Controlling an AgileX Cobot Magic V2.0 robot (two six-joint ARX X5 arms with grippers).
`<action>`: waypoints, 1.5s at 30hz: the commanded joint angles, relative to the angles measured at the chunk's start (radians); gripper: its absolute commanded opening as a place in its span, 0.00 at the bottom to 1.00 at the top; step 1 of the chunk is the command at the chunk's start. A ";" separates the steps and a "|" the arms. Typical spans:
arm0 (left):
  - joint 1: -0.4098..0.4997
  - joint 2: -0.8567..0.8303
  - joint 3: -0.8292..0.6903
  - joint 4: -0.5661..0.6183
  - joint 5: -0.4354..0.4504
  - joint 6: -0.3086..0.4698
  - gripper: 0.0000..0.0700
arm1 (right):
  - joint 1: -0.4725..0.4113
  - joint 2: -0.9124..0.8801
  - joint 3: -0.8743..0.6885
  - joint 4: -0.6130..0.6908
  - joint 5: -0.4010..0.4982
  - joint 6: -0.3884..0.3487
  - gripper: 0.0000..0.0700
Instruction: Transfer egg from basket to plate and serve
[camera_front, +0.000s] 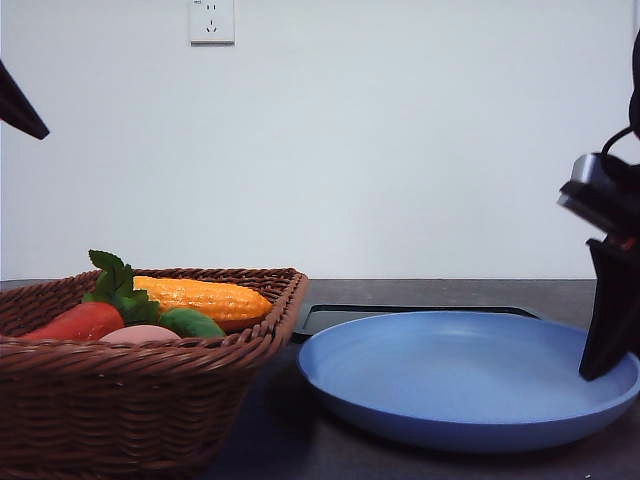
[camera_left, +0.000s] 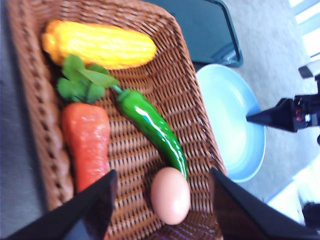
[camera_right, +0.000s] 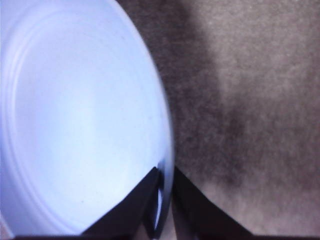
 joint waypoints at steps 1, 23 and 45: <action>-0.020 0.006 0.015 0.012 0.007 -0.001 0.57 | -0.004 -0.018 0.010 -0.018 0.005 -0.005 0.00; -0.522 0.288 0.225 -0.146 -0.417 0.028 0.64 | -0.153 -0.479 0.010 -0.202 0.038 -0.001 0.00; -0.633 0.632 0.246 -0.032 -0.505 0.040 0.63 | -0.160 -0.546 0.011 -0.203 0.034 0.006 0.00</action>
